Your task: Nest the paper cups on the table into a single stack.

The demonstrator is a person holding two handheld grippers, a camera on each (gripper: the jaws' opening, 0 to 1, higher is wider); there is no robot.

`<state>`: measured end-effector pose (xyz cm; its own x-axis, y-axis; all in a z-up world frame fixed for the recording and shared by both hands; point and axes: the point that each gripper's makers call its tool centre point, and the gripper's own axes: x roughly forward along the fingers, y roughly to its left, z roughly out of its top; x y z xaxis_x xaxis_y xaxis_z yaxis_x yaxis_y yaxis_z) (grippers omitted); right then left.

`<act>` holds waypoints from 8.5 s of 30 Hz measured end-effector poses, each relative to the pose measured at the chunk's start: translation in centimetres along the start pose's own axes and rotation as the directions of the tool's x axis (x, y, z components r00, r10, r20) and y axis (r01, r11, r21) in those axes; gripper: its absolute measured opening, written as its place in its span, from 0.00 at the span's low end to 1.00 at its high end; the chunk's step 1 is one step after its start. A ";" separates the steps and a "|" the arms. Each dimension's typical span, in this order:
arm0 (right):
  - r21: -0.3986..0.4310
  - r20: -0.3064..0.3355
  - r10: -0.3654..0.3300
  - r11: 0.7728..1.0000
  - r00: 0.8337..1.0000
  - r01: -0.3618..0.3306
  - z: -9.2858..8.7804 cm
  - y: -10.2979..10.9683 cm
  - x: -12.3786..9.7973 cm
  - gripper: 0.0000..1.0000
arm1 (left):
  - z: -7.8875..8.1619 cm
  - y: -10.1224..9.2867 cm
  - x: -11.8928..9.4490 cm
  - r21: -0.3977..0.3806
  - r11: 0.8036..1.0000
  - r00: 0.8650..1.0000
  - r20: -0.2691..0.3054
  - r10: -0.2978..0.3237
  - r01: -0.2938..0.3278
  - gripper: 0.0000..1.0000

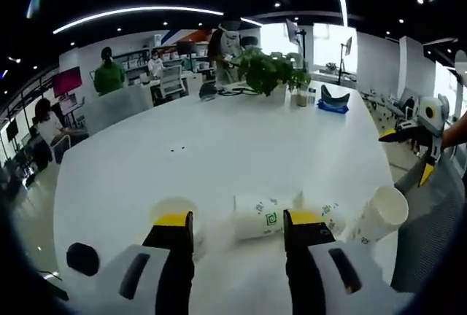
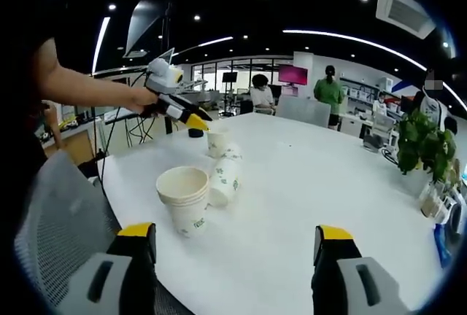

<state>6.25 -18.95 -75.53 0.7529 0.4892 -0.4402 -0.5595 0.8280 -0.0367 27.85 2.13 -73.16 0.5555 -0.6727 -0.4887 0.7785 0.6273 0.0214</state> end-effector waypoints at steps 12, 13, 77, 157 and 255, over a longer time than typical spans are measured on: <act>0.001 -0.004 -0.012 1.000 1.000 0.012 -0.1 -0.2 0.0 0.90 | -1.6 2.5 1.6 0.034 0.999 0.995 -0.101 0.018 -0.015 0.29; 0.001 -0.005 -0.013 1.000 1.000 0.013 -0.1 -0.2 0.0 0.90 | -1.7 2.5 1.6 0.046 0.999 0.993 -0.115 0.017 -0.011 0.28; -0.005 0.005 -0.013 1.000 1.000 0.013 0.1 -0.1 -0.1 0.90 | -0.5 3.1 -0.6 0.120 0.993 0.989 -0.147 0.021 -0.003 0.00; 0.003 0.022 0.014 1.000 1.000 -0.014 0.4 0.4 0.0 0.93 | 3.7 -22.2 -5.5 0.361 0.822 0.896 -0.226 -0.381 0.440 0.00; -0.038 -0.072 0.001 0.999 0.997 -0.004 -1.2 0.3 0.2 0.87 | -5.5 -24.7 -2.4 0.089 0.810 0.776 -0.364 -0.515 0.580 0.02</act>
<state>5.87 -18.92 -76.71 0.7253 0.4690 -0.5040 -0.5750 0.8153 -0.0686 5.70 -9.61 -77.36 -0.0766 -0.7023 -0.7077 0.9786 0.0831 -0.1883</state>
